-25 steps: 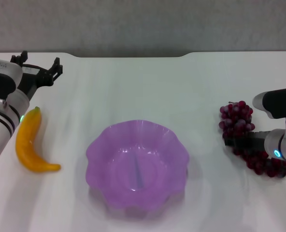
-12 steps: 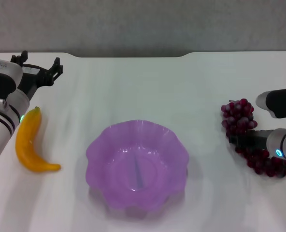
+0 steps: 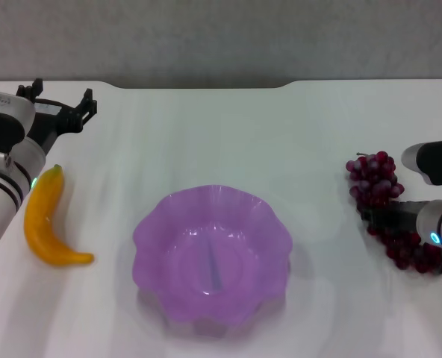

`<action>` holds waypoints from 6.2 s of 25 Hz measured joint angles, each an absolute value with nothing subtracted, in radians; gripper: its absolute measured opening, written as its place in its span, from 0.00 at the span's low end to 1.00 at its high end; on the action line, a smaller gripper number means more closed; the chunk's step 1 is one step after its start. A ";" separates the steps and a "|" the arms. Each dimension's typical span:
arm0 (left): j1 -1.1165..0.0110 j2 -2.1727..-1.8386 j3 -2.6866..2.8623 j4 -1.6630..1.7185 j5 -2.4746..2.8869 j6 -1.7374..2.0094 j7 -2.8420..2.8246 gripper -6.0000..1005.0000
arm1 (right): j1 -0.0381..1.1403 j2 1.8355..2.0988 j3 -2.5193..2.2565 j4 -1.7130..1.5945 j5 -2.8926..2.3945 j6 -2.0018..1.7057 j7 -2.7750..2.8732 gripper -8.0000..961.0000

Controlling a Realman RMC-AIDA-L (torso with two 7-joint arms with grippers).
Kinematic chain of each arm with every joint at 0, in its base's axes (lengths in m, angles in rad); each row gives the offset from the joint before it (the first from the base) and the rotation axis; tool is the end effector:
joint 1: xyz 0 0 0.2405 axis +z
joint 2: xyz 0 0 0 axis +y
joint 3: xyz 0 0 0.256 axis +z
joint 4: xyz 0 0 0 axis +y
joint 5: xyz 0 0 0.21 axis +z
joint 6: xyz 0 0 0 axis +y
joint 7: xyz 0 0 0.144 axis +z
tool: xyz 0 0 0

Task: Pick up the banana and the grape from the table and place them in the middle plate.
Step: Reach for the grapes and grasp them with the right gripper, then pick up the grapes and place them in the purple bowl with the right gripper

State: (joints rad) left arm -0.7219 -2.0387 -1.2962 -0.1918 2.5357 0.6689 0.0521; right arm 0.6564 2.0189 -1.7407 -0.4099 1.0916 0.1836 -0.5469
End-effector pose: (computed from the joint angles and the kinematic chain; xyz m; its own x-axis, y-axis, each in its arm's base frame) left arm -0.2847 0.4404 -0.0003 0.8295 0.1121 0.5471 0.5577 -0.1144 -0.8221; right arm 0.3259 0.4066 -0.0526 0.5749 -0.7107 -0.4054 -0.7009 -0.1721 -0.6922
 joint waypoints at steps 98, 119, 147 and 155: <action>-0.692 -2.040 -1.285 -0.190 2.536 0.669 0.052 0.89 | 0.491 2.018 -2.335 -0.591 1.182 -0.501 -0.377 0.47; -0.653 -2.036 -1.285 -0.193 2.536 0.673 0.064 0.89 | 0.366 2.010 -2.243 -0.907 1.165 -0.568 -0.683 0.46; -0.666 -2.034 -1.284 -0.207 2.536 0.669 0.067 0.89 | 0.467 2.011 -2.419 -1.085 1.180 -0.228 -0.732 0.46; -0.671 -2.034 -1.284 -0.207 2.536 0.669 0.071 0.89 | 0.481 2.010 -2.399 -1.042 1.189 -0.059 -0.700 0.46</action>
